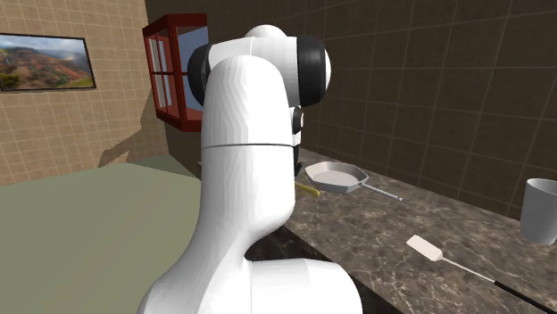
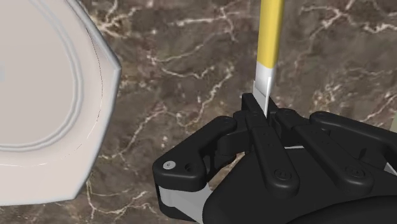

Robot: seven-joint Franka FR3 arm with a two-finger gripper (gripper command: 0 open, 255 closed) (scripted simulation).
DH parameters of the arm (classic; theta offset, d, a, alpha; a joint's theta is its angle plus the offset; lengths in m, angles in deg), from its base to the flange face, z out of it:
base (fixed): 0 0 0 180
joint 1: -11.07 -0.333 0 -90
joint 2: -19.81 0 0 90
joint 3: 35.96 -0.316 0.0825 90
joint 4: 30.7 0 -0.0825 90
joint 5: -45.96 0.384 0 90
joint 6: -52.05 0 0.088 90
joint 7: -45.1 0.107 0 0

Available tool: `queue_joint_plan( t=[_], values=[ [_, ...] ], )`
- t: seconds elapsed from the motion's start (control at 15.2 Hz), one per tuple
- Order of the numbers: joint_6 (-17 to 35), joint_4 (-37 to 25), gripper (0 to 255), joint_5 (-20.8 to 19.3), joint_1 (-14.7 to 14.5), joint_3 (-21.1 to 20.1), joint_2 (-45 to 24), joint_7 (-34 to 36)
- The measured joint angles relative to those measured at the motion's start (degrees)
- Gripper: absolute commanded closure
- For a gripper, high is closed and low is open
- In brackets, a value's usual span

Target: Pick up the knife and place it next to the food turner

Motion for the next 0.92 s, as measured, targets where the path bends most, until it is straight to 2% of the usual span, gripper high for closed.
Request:
queue_joint_plan(
  t=[0.92],
  values=[
    [-9.29,-5.54,255,-1.09,-0.21,0.47,3.86,0.57]
  ],
)
